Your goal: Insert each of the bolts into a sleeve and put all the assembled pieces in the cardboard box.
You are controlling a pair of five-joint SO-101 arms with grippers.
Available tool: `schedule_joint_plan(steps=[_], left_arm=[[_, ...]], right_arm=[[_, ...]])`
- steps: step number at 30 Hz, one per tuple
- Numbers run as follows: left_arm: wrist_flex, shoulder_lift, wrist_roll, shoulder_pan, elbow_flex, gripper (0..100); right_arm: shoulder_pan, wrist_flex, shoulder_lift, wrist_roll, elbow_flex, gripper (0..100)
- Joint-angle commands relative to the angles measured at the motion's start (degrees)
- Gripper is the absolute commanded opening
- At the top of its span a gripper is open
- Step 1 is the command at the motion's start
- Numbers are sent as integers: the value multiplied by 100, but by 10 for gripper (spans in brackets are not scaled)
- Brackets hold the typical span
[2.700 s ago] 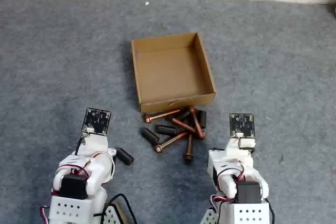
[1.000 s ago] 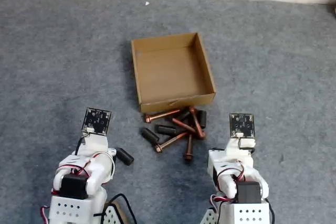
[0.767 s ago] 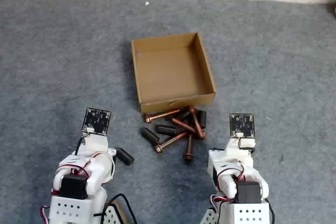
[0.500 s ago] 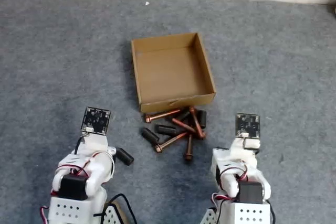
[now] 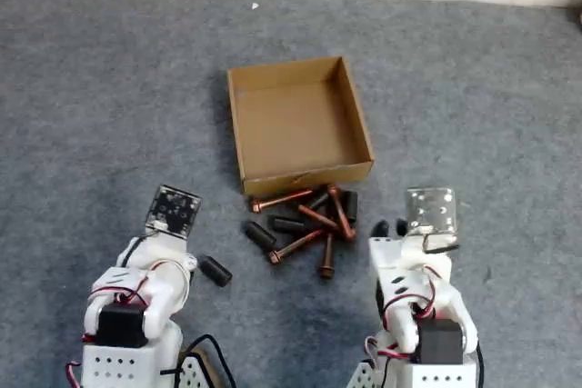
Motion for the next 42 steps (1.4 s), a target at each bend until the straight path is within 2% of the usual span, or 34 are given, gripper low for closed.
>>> schedule_joint_plan(steps=[1,4,9,18,26,42], left_arm=[[-158,-22,-97,-233,-382,8],[-132,-22,-97,-233,-418,8],[-149,-22,-97,-233,-409,8],[-158,-22,-97,-233,-365,8],[-149,-22,-105,-207,-356,8],[-158,-22,-114,-198,-295,8]], right_arm=[[-602,-207,4,62,-400,90],[-857,-382,4,62,-400,129],[-875,-752,585,53,-400,133],[-884,-1042,4541,-738,-2352,133],[-884,-1068,7336,-826,-3785,133],[-892,-2431,9473,-826,-3978,133]])
